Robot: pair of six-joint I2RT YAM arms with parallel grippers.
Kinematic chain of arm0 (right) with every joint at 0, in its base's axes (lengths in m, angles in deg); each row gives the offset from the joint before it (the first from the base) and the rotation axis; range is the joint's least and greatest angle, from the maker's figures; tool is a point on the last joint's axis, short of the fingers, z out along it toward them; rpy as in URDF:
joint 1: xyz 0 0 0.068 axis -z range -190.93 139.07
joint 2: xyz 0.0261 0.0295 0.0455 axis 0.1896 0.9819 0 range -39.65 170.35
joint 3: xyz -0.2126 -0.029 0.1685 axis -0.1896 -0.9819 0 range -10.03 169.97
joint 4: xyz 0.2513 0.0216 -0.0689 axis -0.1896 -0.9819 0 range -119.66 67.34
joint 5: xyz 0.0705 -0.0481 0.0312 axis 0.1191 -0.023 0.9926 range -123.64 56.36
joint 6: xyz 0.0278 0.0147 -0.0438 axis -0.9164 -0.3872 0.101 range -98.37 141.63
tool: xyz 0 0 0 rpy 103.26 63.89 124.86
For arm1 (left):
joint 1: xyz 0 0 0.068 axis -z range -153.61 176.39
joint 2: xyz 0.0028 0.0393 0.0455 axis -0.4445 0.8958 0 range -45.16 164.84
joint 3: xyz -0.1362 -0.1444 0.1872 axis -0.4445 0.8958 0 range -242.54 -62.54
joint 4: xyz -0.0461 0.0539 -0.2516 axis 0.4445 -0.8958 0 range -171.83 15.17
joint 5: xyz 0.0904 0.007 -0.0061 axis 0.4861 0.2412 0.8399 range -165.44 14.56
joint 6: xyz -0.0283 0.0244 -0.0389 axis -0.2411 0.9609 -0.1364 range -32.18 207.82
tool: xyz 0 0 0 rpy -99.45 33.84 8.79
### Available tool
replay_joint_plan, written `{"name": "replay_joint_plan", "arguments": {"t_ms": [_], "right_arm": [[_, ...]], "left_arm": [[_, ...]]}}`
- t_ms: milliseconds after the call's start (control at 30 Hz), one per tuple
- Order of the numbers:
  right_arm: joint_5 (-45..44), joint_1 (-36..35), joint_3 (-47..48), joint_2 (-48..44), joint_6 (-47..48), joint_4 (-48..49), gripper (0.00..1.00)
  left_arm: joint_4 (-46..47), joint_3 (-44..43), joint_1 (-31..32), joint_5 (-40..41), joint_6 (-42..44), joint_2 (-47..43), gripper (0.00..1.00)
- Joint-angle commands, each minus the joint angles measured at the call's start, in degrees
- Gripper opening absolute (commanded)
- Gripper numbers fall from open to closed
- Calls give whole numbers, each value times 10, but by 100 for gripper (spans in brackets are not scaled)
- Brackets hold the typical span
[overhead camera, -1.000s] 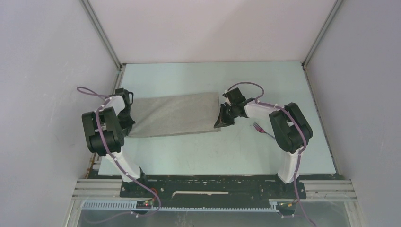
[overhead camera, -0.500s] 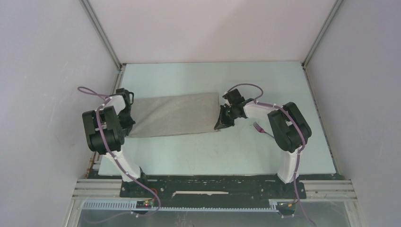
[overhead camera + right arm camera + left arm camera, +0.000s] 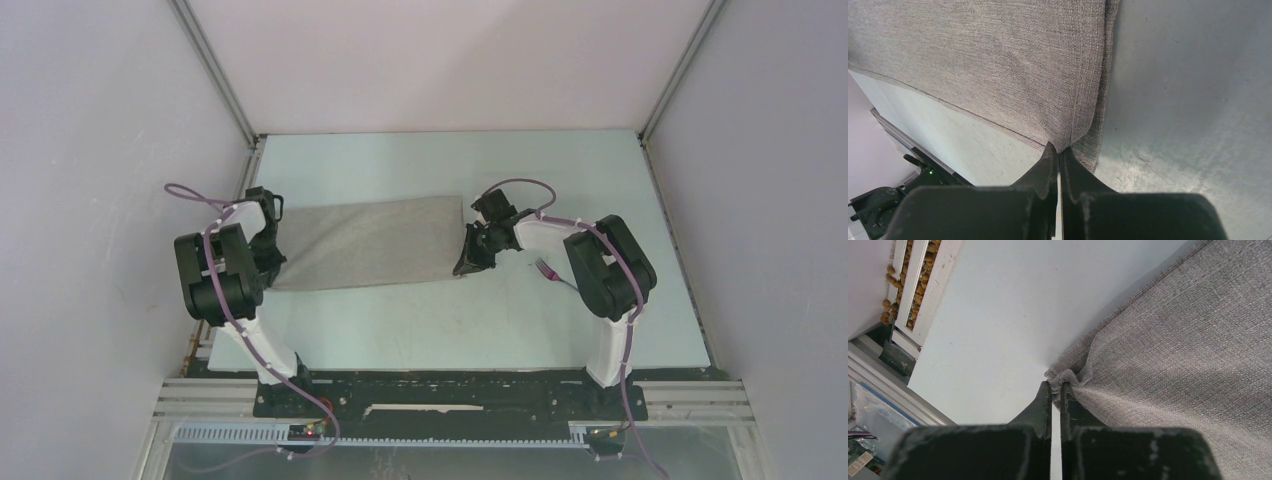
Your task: Fold the napkin into a case and place the utensils inside
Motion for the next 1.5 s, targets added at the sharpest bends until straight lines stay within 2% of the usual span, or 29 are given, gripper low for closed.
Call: {"name": "replay_joint_plan", "arguments": {"t_ms": [0,467,867,1100,1333,1467], "right_arm": [[-19,6,10,5,-3,-10,0],[-10,10,10,11,-5,-5,0],[-5,9,10,12,-2,-4,2],[-1,7,10,12,1,1,3],[4,8,10,14,1,2,3],[6,8,10,14,1,3,3]], "left_arm": [[-1,-9,-1,39,-6,-2,0],[-3,-22,-1,33,-9,7,0],[-4,-26,-1,30,-6,10,4],[-7,-37,-1,35,-14,13,0],[9,-39,-1,30,-16,-4,0],[2,-48,-1,22,-13,18,0]]}}
